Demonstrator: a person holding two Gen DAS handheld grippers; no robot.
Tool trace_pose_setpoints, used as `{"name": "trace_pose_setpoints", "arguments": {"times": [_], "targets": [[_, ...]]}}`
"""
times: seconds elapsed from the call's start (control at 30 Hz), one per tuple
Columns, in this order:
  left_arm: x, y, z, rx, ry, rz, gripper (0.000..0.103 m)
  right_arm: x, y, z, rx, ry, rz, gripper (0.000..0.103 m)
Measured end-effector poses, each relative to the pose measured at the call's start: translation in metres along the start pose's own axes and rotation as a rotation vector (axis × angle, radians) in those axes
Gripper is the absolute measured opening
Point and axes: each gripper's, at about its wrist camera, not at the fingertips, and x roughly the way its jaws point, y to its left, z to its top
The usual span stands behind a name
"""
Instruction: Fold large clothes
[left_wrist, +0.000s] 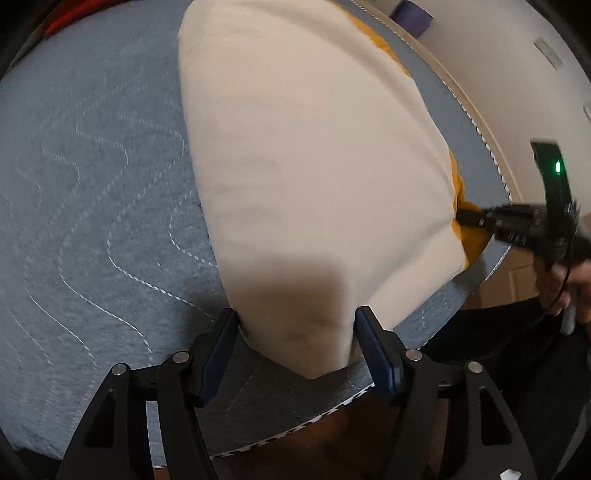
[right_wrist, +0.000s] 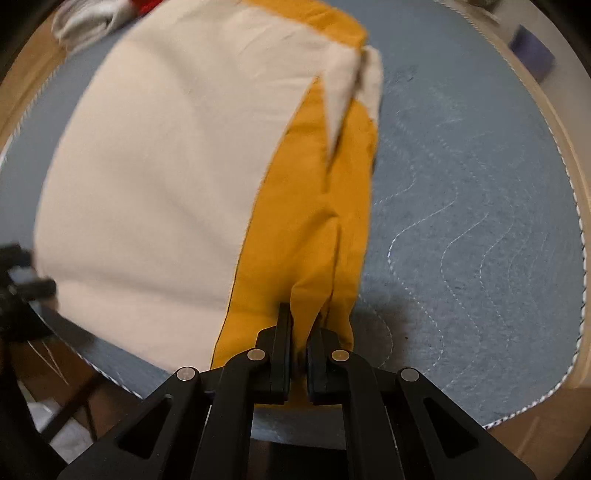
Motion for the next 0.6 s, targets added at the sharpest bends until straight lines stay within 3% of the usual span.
{"name": "trace_pose_setpoints", "arguments": {"times": [0.13,0.17,0.27,0.33,0.37,0.4,0.47,0.6], "targets": [[-0.002,-0.001,-0.004,-0.014,0.013,0.0,0.066,-0.018,-0.015,0.002,0.084,-0.045,0.059,0.009],[-0.002,0.0,-0.006,-0.026,0.018,-0.009,0.066,-0.027,-0.019,0.002,0.099,-0.08,0.061,0.016],[-0.011,0.014,-0.006,-0.061,0.018,-0.049,0.066,-0.051,-0.028,0.012,0.14,-0.214,0.061,0.02],[-0.024,0.02,0.001,-0.089,-0.025,-0.074,0.064,-0.061,-0.034,0.019,0.183,-0.285,0.085,0.033],[-0.03,0.023,0.004,-0.103,-0.046,-0.083,0.064,-0.062,-0.036,0.024,0.206,-0.307,0.104,0.05],[-0.035,0.03,0.008,-0.128,-0.072,-0.097,0.065,-0.058,-0.036,0.03,0.218,-0.309,0.127,0.062],[-0.038,0.046,0.02,-0.193,-0.106,-0.113,0.068,-0.045,-0.028,0.041,0.213,-0.251,0.162,0.065],[-0.02,0.083,0.048,-0.332,-0.126,-0.197,0.069,0.001,-0.021,0.049,0.202,-0.06,0.111,0.065]]}}
